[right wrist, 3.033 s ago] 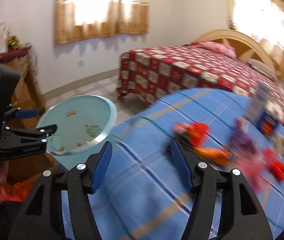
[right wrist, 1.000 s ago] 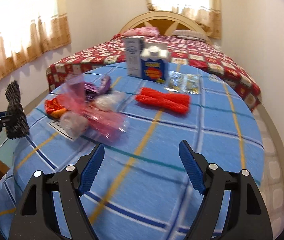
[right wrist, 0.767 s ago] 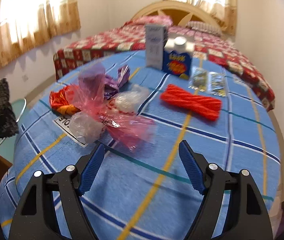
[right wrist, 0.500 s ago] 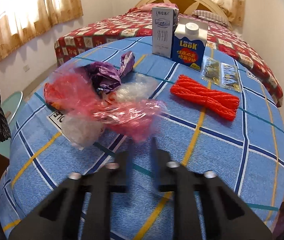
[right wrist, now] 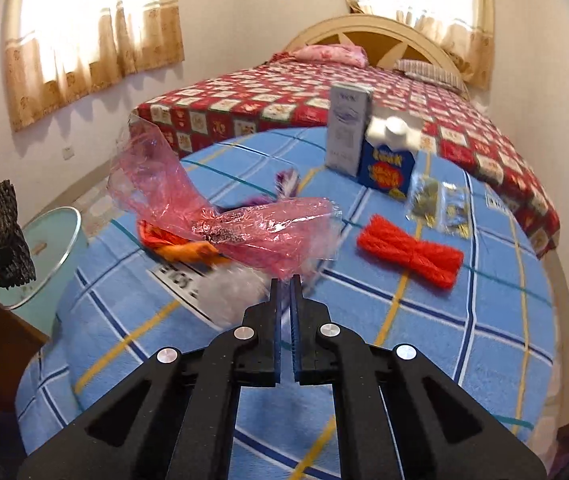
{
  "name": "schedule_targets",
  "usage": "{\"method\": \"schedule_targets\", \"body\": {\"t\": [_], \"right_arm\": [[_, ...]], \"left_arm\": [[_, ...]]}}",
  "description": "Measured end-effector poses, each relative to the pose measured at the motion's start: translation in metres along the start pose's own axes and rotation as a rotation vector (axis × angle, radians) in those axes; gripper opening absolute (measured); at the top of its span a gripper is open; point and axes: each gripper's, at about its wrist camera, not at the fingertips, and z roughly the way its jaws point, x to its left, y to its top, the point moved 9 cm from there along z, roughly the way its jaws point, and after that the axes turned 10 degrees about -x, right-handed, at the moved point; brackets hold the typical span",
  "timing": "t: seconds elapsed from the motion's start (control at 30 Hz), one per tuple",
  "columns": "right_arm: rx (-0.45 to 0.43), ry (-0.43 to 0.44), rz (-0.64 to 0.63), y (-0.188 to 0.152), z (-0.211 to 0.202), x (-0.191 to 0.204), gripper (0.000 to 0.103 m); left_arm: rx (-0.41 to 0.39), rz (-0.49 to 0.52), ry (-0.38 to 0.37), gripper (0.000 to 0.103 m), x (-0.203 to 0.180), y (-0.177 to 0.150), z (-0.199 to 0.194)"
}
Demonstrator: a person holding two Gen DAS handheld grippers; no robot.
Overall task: Collect trash
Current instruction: 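Carry the black bundle and pink bag over the blue bin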
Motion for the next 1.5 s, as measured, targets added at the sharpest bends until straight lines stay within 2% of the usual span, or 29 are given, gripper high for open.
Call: {"method": "schedule_targets", "body": {"t": [0.27,0.57,0.87,1.5], "right_arm": [[0.0,0.048,-0.047,0.016,0.014,0.04,0.005],[0.002,0.132,-0.13,0.032,0.039,0.111,0.005],[0.005,0.181,-0.201,0.044,0.059,0.168,0.005],[0.033,0.253,-0.303,0.044,0.082,0.241,0.005]], "left_arm": [[0.024,-0.026,0.061,0.02,0.038,-0.014,0.004],[0.067,-0.063,0.118,0.02,0.082,-0.032,0.013],[0.085,-0.091,0.157,0.021,0.112,-0.041,0.015],[0.092,-0.134,0.217,0.021,0.15,-0.044,0.014]]}}
